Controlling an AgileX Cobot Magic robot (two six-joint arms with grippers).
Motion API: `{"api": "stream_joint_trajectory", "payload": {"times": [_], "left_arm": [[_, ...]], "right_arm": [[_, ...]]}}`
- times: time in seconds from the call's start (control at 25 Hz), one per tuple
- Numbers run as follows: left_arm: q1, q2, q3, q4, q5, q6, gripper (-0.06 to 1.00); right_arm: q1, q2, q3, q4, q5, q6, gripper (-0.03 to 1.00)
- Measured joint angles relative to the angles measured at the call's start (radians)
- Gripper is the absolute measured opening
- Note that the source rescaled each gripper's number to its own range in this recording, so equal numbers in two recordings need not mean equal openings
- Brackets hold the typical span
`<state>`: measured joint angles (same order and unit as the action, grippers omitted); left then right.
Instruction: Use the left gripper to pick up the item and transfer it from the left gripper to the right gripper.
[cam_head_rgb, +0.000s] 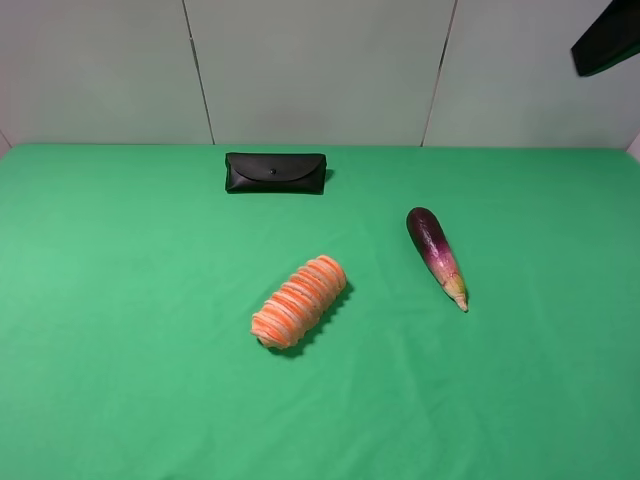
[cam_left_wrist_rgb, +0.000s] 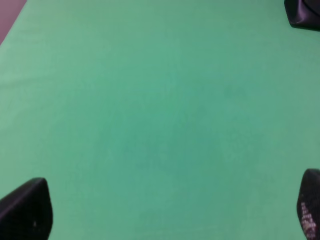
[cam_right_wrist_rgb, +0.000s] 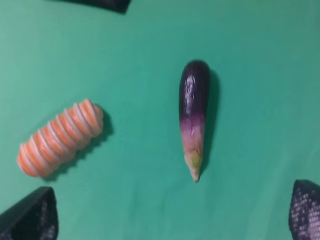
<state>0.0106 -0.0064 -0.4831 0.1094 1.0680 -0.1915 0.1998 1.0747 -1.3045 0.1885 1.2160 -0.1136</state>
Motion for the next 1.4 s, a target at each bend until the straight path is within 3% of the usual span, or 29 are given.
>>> {"api": "stream_joint_trajectory", "payload": {"times": [0.8,1.08,1.4], "left_arm": [[0.0,0.0,0.0,-0.001,-0.001,0.0,0.98],[0.0,0.0,0.0,-0.001,-0.001,0.0,0.98],[0.0,0.0,0.0,-0.001,-0.001,0.0,0.98]], "right_arm": [[0.007,-0.368,0.003,-0.023,0.003,0.014,1.0],[-0.091,-0.54,0.005,-0.041,0.004,0.029,1.0],[-0.171,-0.755,0.246,-0.067,0.004,0.038,1.0]]}}
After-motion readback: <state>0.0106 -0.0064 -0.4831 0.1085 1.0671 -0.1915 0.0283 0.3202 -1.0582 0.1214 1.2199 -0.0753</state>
